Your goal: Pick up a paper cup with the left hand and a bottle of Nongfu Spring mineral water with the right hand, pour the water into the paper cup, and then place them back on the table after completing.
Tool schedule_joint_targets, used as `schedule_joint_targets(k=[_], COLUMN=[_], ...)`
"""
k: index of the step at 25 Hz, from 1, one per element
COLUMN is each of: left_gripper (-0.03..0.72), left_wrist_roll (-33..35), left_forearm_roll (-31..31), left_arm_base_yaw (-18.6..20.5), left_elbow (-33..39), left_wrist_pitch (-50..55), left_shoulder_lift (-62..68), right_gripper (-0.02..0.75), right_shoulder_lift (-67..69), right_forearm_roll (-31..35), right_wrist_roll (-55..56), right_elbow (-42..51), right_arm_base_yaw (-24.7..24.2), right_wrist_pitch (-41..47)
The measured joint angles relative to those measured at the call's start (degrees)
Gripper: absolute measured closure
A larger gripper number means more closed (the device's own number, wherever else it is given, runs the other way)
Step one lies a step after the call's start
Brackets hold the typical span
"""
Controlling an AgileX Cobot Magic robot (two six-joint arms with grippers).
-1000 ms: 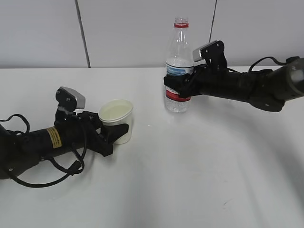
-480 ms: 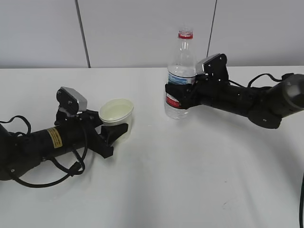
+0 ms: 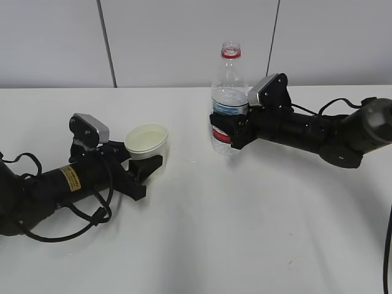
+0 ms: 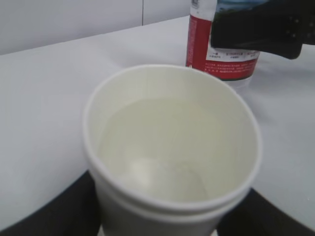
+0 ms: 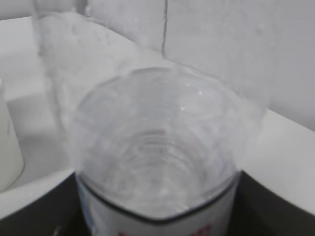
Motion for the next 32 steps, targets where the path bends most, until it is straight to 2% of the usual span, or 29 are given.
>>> schedule_joint_targets(k=[5, 8, 10, 12, 15, 22, 27, 32], left_gripper=[0.289, 0.26, 0.211, 0.155, 0.117, 0.107, 0.107, 0.107], left_wrist_roll=[0.3, 0.3, 0.3, 0.3, 0.3, 0.3, 0.3, 0.6], left_forearm_roll=[-0.4, -0.5, -0.6, -0.6, -0.5, -0.3, -0.4, -2.4], left_arm_base_yaw=[0.0, 0.0, 0.0, 0.0, 0.0, 0.2, 1.5, 5.1], left_elbow=[0.0, 0.0, 0.0, 0.0, 0.0, 4.0, 9.4, 13.5], left_wrist_pitch=[-1.4, -1.3, -0.1, 1.5, 2.1, 2.7, 2.7, 2.7], left_shoulder_lift=[0.7, 0.7, 0.7, 0.8, 0.1, -4.5, -8.5, -10.7], right_gripper=[0.311, 0.207, 0.125, 0.086, 0.076, 0.069, 0.07, 0.078], right_shoulder_lift=[0.2, 0.2, 0.2, 0.2, 0.2, 0.0, -2.0, -4.0], right_forearm_roll=[-0.8, -1.9, -2.0, -2.1, -2.2, -3.7, -4.4, -4.7], right_wrist_roll=[-0.3, -0.4, -0.4, -0.4, -0.4, -0.4, -0.4, -0.4], right_elbow=[0.0, 0.0, 0.0, 0.0, 0.0, 2.4, 6.6, 9.7], right_arm_base_yaw=[0.0, 0.0, 0.0, 0.0, 0.0, -1.2, -4.8, -8.9], right_wrist_pitch=[-0.5, -0.9, -1.5, -1.9, -1.9, -2.5, -4.7, -6.2])
